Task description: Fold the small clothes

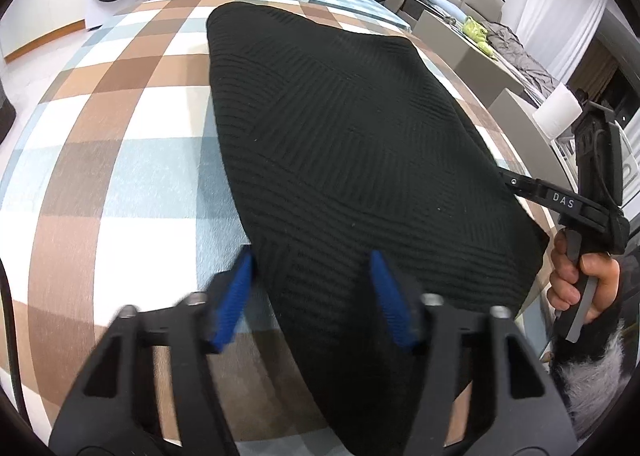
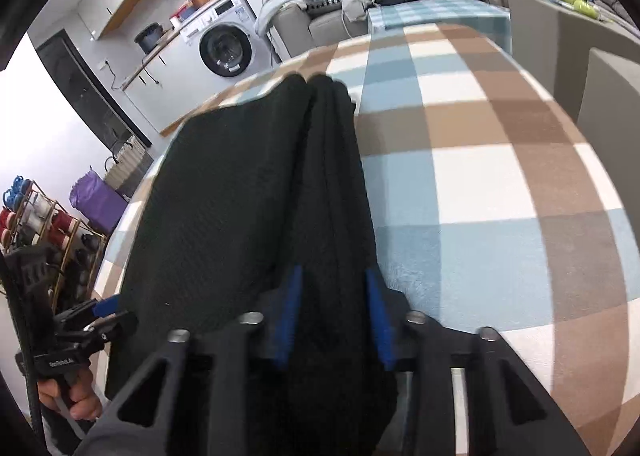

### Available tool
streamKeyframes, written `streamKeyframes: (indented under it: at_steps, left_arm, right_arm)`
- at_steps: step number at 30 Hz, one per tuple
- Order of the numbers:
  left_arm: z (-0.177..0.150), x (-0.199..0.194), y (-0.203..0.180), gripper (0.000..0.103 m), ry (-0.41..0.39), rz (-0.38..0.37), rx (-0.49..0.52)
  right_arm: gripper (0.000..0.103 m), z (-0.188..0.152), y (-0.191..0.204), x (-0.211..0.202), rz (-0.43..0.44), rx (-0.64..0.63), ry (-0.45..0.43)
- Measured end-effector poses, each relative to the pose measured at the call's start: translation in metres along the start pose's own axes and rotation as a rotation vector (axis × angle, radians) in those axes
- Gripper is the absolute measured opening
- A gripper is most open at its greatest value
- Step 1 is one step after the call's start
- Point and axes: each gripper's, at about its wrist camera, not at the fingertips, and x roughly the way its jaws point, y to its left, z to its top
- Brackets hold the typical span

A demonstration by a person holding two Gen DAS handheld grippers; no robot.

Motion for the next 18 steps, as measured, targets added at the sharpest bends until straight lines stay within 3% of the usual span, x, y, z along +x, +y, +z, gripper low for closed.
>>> streamKeyframes:
  at_steps: [2,4,10,18]
  left_arm:
    - [0.003,0.001,0.001,0.035,-0.002,0.006,-0.003]
    - [0.006,0.001,0.005,0.029,-0.014,0.005,-0.008]
    - [0.02,0.004,0.022,0.026,-0.041,0.017,-0.03]
    - [0.044,0.015,0.029,0.025,-0.064,0.049,-0.004]
  right_arm:
    - [0.015,-0.003,0.002,-0.002,0.029,-0.001,0.0]
    - [0.014,-0.008,0.005,-0.003,0.029,-0.002,0.003]
    - [0.014,-0.024,0.021,-0.003,0.029,0.015,-0.002]
    - [0.013,-0.004,0.029,0.016,0.007,0.04,-0.015]
